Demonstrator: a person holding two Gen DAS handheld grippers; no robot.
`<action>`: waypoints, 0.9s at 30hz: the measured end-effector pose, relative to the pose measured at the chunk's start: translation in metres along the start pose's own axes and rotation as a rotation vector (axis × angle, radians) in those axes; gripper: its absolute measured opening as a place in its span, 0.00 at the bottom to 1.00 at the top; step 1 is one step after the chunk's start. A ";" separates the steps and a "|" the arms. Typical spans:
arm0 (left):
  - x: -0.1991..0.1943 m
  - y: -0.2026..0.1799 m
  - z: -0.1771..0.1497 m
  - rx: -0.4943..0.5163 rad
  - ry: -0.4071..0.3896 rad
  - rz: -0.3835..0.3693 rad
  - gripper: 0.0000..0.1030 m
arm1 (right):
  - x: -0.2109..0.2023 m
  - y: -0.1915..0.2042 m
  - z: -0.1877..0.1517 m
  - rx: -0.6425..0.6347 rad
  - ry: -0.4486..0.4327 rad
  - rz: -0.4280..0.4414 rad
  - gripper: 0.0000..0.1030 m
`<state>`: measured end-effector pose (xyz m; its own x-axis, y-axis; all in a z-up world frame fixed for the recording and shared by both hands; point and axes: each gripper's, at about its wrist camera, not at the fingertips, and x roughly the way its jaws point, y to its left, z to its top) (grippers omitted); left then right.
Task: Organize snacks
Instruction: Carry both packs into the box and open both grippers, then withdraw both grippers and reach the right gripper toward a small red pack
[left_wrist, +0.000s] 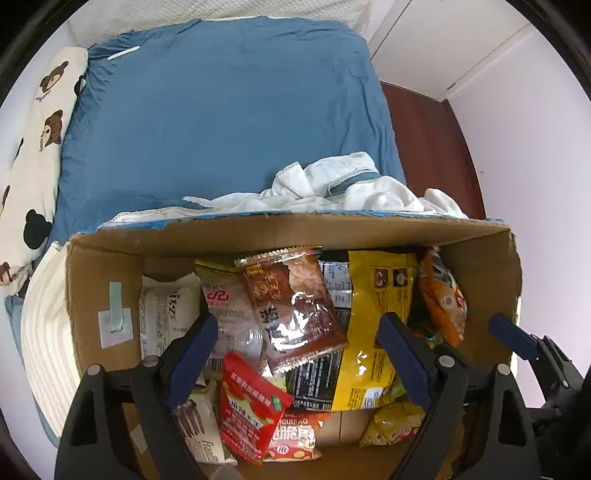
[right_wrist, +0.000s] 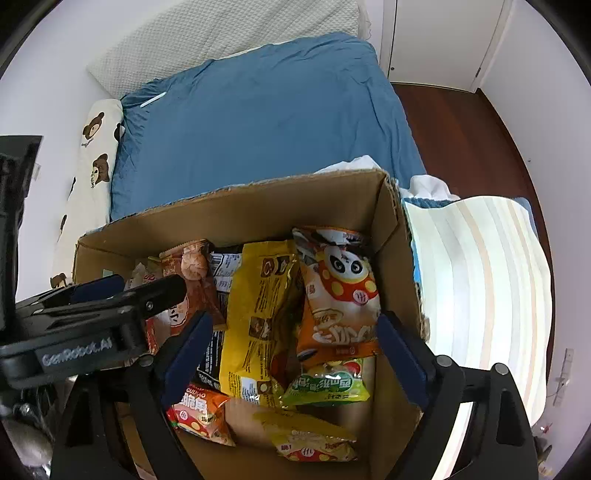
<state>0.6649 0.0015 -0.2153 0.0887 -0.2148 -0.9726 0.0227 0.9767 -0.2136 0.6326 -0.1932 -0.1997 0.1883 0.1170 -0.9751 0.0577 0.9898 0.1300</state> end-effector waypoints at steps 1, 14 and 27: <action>-0.002 0.000 -0.001 0.001 -0.005 0.004 0.87 | -0.002 0.000 -0.002 0.001 -0.002 0.002 0.92; -0.077 0.005 -0.073 0.027 -0.201 0.060 0.87 | -0.058 0.008 -0.063 -0.029 -0.074 0.026 0.92; -0.146 -0.006 -0.199 0.078 -0.420 0.121 0.87 | -0.142 0.028 -0.168 -0.086 -0.274 0.044 0.80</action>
<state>0.4538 0.0278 -0.0902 0.4920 -0.0976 -0.8651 0.0612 0.9951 -0.0775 0.4428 -0.1684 -0.0880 0.4470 0.1455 -0.8826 -0.0377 0.9889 0.1439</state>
